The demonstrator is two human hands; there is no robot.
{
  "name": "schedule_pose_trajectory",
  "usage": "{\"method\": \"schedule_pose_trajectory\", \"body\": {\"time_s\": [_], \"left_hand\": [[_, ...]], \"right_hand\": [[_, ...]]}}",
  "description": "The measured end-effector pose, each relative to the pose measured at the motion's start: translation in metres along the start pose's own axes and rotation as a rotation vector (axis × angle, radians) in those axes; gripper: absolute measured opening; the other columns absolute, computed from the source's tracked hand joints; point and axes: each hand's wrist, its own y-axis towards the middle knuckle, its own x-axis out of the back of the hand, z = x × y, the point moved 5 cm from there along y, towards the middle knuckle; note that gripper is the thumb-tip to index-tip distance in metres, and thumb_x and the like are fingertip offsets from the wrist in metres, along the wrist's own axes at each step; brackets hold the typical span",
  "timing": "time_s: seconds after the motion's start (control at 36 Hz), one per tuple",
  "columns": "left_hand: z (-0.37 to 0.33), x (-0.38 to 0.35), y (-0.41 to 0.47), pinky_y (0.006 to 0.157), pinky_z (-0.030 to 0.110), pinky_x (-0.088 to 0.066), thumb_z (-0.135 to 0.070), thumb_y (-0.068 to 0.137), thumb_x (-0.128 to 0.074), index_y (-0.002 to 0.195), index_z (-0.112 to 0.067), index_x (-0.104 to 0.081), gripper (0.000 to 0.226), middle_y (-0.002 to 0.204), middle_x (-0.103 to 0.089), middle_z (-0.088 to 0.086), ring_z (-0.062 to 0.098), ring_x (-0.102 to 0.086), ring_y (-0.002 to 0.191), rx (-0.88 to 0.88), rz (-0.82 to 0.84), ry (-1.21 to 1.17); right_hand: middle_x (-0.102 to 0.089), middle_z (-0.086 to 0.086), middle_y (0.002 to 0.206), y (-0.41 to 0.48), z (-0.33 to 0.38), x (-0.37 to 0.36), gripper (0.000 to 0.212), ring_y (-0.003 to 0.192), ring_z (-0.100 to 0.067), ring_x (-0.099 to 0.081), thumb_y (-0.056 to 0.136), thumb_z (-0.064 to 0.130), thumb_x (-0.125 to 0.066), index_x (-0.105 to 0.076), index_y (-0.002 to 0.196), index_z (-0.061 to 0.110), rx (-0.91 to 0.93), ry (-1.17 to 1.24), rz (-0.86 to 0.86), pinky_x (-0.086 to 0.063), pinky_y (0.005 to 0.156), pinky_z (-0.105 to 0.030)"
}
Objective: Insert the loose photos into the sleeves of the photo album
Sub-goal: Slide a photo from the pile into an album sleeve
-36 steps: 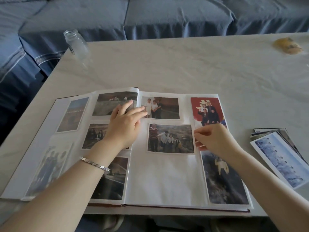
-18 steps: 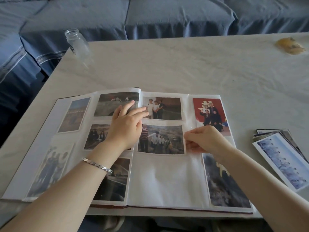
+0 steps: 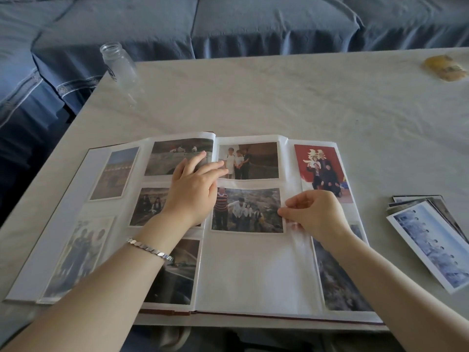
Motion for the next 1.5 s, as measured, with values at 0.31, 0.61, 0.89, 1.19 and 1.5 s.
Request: {"method": "schedule_pose_trajectory", "body": {"time_s": [0.31,0.61,0.89,1.19,1.5], "left_hand": [[-0.001,0.001,0.0,0.116,0.04,-0.004,-0.012,0.097,-0.039,0.127,-0.026,-0.058,0.038,0.142,-0.045,-0.013,0.016,-0.017,0.142,-0.011,-0.012,0.002],[-0.022,0.002,0.001,0.114,0.041,0.014,-0.034,0.102,-0.019,0.148,-0.022,-0.026,0.048,0.157,-0.017,-0.004,0.018,0.003,0.146,-0.025,0.171,0.362],[-0.092,-0.055,-0.031,0.108,0.039,0.023,-0.052,0.095,-0.002,0.145,-0.019,0.022,0.064,0.145,0.035,0.002,0.021,0.034,0.134,-0.02,0.403,0.262],[-0.114,-0.032,-0.034,0.1,0.001,-0.019,-0.021,0.099,-0.043,0.127,-0.024,-0.057,0.032,0.137,-0.05,-0.012,-0.001,-0.038,0.128,-0.022,0.251,-0.403],[-0.124,-0.012,-0.03,0.073,0.019,-0.055,-0.03,0.095,-0.046,0.098,-0.021,-0.063,0.019,0.098,-0.071,0.0,0.006,-0.068,0.087,0.304,0.328,-1.056]], "right_hand": [[-0.067,0.0,0.068,0.002,0.0,-0.003,0.012,0.055,-0.01,-0.063,0.082,0.016,-0.069,-0.065,0.071,0.014,-0.005,-0.01,0.109,-0.054,0.057,-0.017],[-0.064,0.007,0.075,-0.005,-0.002,0.003,0.034,0.065,-0.007,-0.061,0.079,0.019,-0.074,-0.051,0.104,0.025,0.141,-0.124,-0.097,-0.049,0.057,-0.016],[-0.05,-0.003,0.127,-0.028,-0.042,0.083,0.029,0.104,-0.019,-0.051,0.088,0.018,-0.062,-0.06,0.116,0.013,0.196,-0.493,-0.3,-0.046,0.078,-0.024],[-0.05,-0.011,0.124,-0.031,-0.1,0.13,0.046,0.12,-0.026,-0.043,0.093,0.037,-0.047,-0.041,0.135,0.016,-0.066,-1.001,-0.176,-0.035,0.096,-0.035],[-0.063,-0.02,0.115,-0.063,-0.038,0.12,0.037,0.11,-0.031,-0.058,0.076,-0.009,-0.052,-0.065,0.11,-0.004,0.784,-0.764,-0.625,-0.04,0.101,-0.039]]}}
